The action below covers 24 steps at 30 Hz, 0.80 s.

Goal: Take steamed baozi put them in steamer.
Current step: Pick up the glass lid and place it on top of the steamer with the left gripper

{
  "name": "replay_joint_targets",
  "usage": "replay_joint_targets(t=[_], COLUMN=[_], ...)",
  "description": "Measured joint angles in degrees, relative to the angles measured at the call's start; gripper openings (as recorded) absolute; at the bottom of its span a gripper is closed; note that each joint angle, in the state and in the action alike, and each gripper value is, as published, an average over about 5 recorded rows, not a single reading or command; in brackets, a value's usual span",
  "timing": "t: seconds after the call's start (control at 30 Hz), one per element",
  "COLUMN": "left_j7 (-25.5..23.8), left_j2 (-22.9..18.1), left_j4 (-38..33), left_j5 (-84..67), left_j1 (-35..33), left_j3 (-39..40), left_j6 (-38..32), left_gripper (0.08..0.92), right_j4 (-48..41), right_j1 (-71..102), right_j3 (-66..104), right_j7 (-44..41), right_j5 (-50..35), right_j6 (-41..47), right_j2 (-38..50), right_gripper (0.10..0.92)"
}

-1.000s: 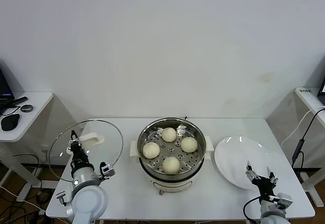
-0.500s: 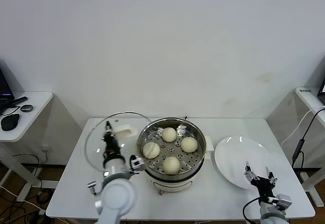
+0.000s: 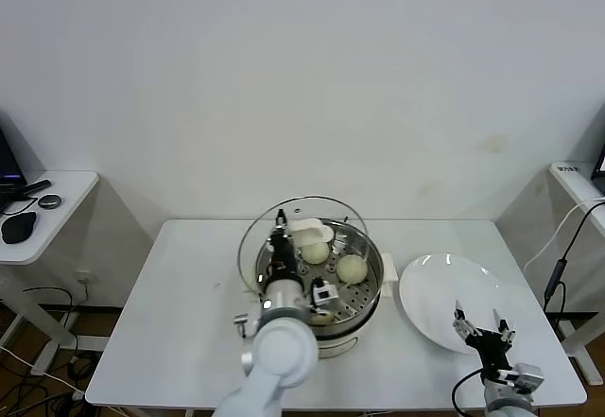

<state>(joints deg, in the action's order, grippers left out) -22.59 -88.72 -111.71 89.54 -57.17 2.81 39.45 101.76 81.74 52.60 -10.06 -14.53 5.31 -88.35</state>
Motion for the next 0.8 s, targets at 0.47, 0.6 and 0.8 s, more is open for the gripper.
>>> replay_joint_targets(t=[0.47,0.6,0.8], left_j7=[0.79,0.77,1.1], left_j2=[-2.15,-2.24,-2.13], left_j4=[7.07,8.34,9.74], left_j5=[1.44,2.91,5.03], left_j1=[2.09,2.11,1.97], left_j3=[3.47,3.71,3.83], left_j6=[0.14,0.14,0.14], left_gripper=[0.176,0.176,0.176], right_j4=[0.26,0.04,-0.01], right_j1=[-0.57,-0.65,-0.9], right_j3=[-0.35,-0.37,-0.47], right_j7=[-0.1,-0.1,-0.1], right_j5=[0.94,1.13,1.22], right_j6=[0.15,0.02,-0.04], right_j2=[-0.69,-0.75,-1.17], right_gripper=[0.823,0.823,0.823])
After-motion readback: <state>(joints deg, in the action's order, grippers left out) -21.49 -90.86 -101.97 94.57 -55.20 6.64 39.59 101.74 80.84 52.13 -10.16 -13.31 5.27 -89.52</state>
